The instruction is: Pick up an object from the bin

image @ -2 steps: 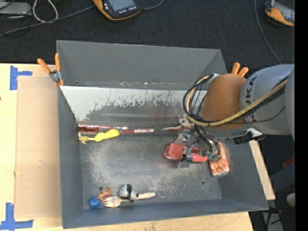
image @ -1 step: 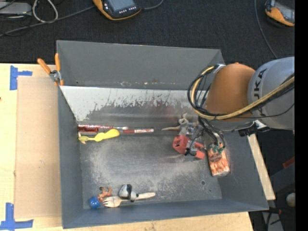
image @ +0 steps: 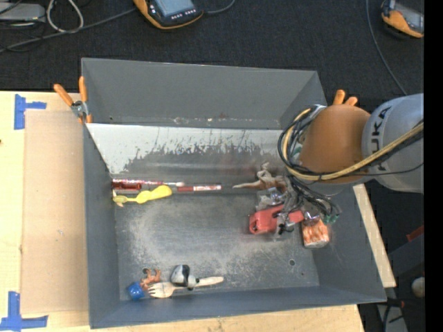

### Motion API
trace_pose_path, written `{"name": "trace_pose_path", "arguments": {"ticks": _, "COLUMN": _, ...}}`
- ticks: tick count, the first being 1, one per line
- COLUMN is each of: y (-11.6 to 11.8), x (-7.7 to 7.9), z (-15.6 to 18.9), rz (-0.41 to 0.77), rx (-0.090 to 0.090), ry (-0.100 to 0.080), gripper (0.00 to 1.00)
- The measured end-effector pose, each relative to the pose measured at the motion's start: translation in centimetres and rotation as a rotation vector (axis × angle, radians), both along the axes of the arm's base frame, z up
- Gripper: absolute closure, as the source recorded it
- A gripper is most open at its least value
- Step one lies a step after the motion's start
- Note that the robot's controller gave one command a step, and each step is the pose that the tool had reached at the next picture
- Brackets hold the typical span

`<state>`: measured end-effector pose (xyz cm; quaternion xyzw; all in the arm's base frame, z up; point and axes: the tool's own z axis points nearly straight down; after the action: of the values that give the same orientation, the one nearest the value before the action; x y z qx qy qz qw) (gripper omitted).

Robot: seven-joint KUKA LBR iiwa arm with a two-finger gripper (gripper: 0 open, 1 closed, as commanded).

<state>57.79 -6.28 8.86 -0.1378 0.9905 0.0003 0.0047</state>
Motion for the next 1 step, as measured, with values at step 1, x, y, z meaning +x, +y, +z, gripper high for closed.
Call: {"name": "trace_pose_path", "arguments": {"ticks": 1, "y": 0.30, "x": -0.06, "z": 5.44, "rz": 0.083, "rx": 0.001, "ry": 0.004, "gripper": 1.00}}
